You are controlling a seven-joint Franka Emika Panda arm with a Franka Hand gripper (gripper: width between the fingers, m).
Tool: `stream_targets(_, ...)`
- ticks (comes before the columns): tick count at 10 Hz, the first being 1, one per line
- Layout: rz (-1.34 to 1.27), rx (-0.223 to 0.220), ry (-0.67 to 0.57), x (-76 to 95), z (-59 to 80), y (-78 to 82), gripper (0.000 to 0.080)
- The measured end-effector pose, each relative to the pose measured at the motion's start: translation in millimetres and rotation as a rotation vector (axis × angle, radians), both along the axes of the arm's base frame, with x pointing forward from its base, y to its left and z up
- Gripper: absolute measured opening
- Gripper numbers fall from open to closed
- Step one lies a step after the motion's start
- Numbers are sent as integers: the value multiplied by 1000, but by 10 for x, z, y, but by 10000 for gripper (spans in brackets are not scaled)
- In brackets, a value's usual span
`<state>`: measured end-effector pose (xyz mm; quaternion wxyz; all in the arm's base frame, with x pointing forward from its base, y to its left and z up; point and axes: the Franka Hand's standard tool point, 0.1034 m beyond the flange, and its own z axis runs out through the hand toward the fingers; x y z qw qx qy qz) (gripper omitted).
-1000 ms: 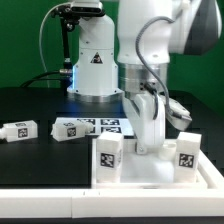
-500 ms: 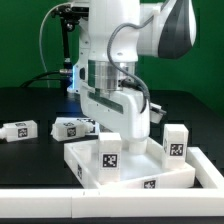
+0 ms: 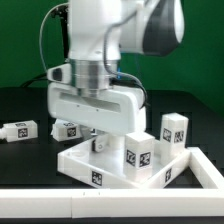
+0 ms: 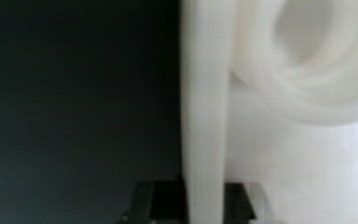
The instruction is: Assemble square table
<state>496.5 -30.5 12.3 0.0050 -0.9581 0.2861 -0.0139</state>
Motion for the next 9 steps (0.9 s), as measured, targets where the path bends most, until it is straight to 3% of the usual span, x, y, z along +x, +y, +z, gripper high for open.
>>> stream_targets(4, 227, -13, 6, -5, -9, -62, 55)
stream_targets(7, 684, -8, 5, 419, 124, -328, 55)
stream_targets(9, 808, -21, 15, 396, 101, -356, 55)
